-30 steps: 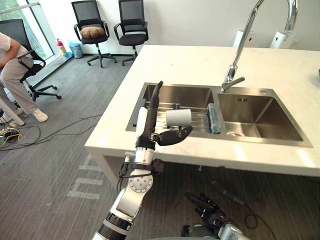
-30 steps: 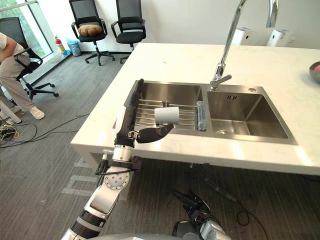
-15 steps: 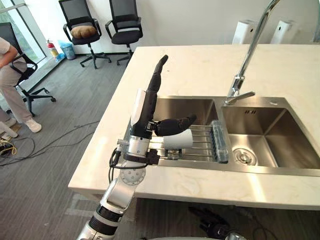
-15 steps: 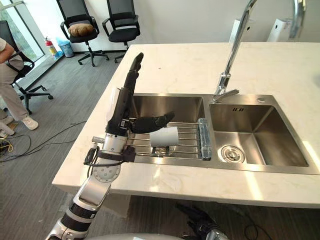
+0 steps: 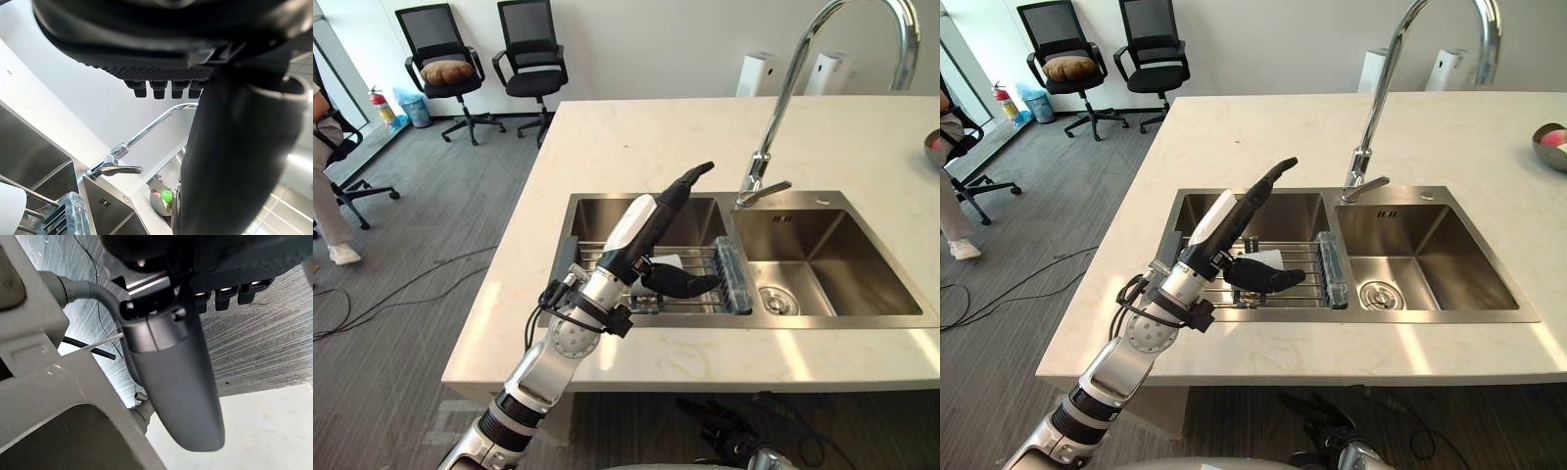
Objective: Walk over to the sink, pick up the cup, carry it to the dishwasher, place the cup inside the dishwasher, then close the dishwasher door
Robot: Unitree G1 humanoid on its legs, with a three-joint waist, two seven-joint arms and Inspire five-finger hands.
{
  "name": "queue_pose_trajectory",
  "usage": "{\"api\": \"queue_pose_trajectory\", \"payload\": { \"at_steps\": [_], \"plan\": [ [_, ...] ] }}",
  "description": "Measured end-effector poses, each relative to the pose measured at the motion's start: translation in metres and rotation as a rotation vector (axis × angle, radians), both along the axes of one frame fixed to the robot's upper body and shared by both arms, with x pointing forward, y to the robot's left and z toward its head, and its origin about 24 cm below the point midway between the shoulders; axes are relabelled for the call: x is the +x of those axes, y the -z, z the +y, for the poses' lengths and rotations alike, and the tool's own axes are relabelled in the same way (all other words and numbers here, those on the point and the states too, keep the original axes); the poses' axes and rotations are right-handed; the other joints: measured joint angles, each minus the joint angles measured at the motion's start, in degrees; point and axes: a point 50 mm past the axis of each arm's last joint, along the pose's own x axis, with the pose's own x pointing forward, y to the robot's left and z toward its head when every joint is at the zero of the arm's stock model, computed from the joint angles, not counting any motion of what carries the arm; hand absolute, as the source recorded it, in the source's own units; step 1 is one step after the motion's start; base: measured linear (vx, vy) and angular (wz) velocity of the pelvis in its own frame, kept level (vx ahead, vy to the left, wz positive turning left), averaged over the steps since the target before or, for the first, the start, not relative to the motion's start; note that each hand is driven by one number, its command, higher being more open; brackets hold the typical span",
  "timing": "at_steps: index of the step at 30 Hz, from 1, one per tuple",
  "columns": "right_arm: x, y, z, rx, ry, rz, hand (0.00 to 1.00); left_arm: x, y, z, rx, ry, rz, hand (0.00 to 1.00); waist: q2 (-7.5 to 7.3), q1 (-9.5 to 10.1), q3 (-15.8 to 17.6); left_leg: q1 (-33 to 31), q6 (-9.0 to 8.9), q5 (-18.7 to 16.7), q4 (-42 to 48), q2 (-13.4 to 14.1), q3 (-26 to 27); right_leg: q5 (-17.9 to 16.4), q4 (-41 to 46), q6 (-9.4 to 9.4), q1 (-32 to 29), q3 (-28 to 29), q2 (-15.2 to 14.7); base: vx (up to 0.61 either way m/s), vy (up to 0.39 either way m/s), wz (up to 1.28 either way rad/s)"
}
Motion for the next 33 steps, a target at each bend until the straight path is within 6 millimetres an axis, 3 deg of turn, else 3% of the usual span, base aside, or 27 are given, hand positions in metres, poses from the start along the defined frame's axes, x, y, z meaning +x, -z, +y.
{"api": "queue_pose_trajectory", "payload": {
  "at_steps": [2, 3, 4, 5, 6, 8, 12, 15, 19, 24, 33],
  "plan": [
    [-0.007, 0.004, 0.001, 0.007, -0.001, 0.039, 1.00, 0.008, 0.005, 0.013, 0.025, -0.060, 0.031, 1.00, -0.22, 0.23, -1.71, -1.19, -1.26, 0.67, 0.11, 1.91, 0.79, 0.35, -4.82, 1.18, 3.17, -3.25, -1.86, -0.05, -0.150, -0.50],
    [-0.013, 0.007, 0.009, 0.032, -0.010, 0.076, 1.00, 0.012, 0.005, 0.025, 0.056, -0.097, 0.034, 1.00, -2.09, 1.11, -2.96, -1.67, -2.64, 1.88, -0.66, 2.19, 2.18, 4.16, -15.04, 5.42, 6.28, -1.09, -1.05, -0.01, -0.253, -0.65],
    [-0.016, 0.009, 0.012, 0.039, -0.023, 0.093, 1.00, 0.013, 0.005, 0.031, 0.071, -0.117, 0.035, 1.00, -2.85, 1.46, -3.45, -1.95, -3.54, 2.80, -1.24, 2.35, 2.79, 5.11, -20.32, 7.07, 7.91, -0.61, 0.13, -0.02, -0.338, -0.69],
    [-0.016, 0.009, 0.011, 0.034, -0.042, 0.096, 1.00, 0.018, 0.009, 0.037, 0.073, -0.150, 0.065, 1.00, -1.39, 1.73, -3.08, -2.32, -3.60, 4.28, -1.72, 4.06, 3.35, 8.34, -25.27, 5.97, 8.81, 0.10, 2.74, -0.06, -0.364, -0.55],
    [-0.014, 0.007, 0.005, 0.029, -0.047, 0.087, 1.00, 0.022, 0.015, 0.040, 0.079, -0.171, 0.100, 1.00, -0.15, 1.54, -2.72, -2.21, -3.85, 4.50, -1.74, 5.52, 3.36, 8.83, -25.88, 5.33, 8.76, 0.80, 4.31, -0.06, -0.314, -0.43],
    [-0.015, 0.007, 0.002, 0.021, -0.048, 0.090, 1.00, 0.024, 0.020, 0.039, 0.090, -0.166, 0.134, 1.00, 0.64, 1.02, -3.09, -1.91, -4.20, 4.72, -1.72, 6.81, 3.43, 8.96, -25.90, 4.94, 8.71, 1.11, 5.65, -0.04, -0.147, -0.19],
    [-0.017, 0.007, -0.004, 0.008, -0.045, 0.096, 1.00, 0.026, 0.013, 0.033, 0.075, -0.153, 0.111, 1.00, 0.73, 1.03, -3.12, -2.37, -4.58, 4.97, -2.04, 6.87, 3.48, 9.24, -26.45, 4.43, 7.84, 1.61, 5.93, -0.04, -0.035, -0.07],
    [-0.019, 0.007, -0.005, 0.004, -0.040, 0.104, 1.00, 0.032, 0.010, 0.032, 0.094, -0.161, 0.102, 1.00, 0.66, 0.89, -3.05, -2.55, -4.56, 5.23, -2.72, 5.58, 3.13, 9.85, -27.12, 5.13, 7.97, 1.14, 5.16, -0.02, 0.024, 0.10],
    [-0.018, 0.007, -0.008, -0.001, -0.037, 0.115, 1.00, 0.048, 0.028, 0.040, 0.219, -0.215, 0.178, 1.00, 0.65, 0.69, -2.39, -1.59, -3.96, 6.19, -4.79, 3.82, 2.47, 10.24, -27.77, 5.67, 8.89, 0.17, 4.02, -0.01, 0.044, 0.13],
    [-0.012, 0.005, -0.007, 0.006, -0.031, 0.095, 1.00, 0.056, 0.066, 0.066, 0.369, -0.325, 0.331, 1.00, 0.65, -0.87, -1.65, -1.11, -3.79, 6.71, -5.85, 3.11, 2.68, 10.45, -27.81, 5.99, 8.86, 0.25, 3.50, 0.00, 0.000, 0.00],
    [-0.008, 0.004, -0.006, 0.008, -0.031, 0.077, 1.00, 0.060, 0.077, 0.078, 0.448, -0.368, 0.359, 1.00, 0.77, -2.07, -0.60, -0.35, -3.83, 6.76, -5.89, 3.14, 2.93, 10.68, -27.97, 5.93, 9.42, 0.52, 3.54, 0.00, -0.001, -0.01]
  ]
}}
